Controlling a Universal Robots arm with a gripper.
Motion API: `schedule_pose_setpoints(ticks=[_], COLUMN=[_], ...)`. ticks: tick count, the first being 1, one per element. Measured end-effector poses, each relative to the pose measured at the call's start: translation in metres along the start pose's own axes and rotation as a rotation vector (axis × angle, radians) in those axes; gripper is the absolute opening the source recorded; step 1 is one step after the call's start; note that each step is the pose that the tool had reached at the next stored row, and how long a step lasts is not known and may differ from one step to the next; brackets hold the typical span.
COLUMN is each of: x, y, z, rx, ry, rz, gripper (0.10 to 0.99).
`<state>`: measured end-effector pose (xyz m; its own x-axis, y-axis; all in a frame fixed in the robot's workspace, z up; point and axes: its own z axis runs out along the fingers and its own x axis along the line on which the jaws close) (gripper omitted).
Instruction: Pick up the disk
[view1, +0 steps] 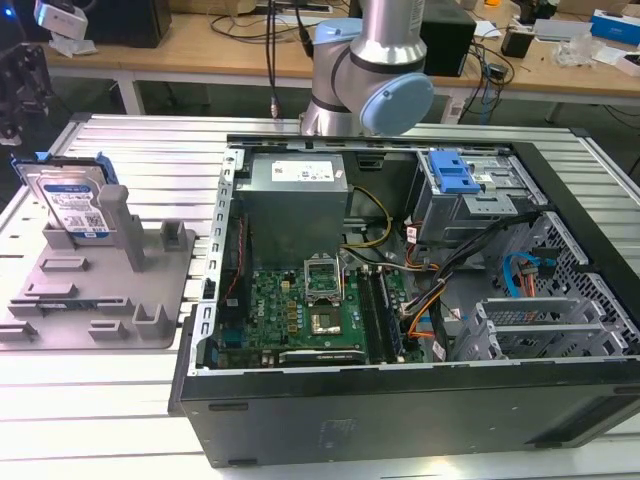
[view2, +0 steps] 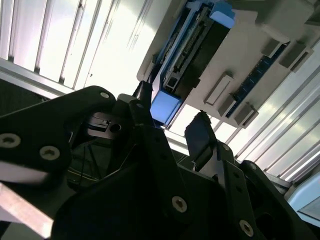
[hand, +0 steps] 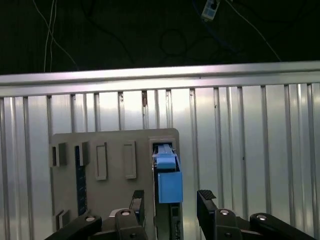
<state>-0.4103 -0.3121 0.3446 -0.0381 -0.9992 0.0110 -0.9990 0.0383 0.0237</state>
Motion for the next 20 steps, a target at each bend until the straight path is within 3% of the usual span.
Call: schedule_pose_setpoints(ticks=[20], x=[0.0037], y=[0.0033], z=[0.0207], rx=[0.001], ry=[0.0015], rz=[-0.061], gripper=[0.541])
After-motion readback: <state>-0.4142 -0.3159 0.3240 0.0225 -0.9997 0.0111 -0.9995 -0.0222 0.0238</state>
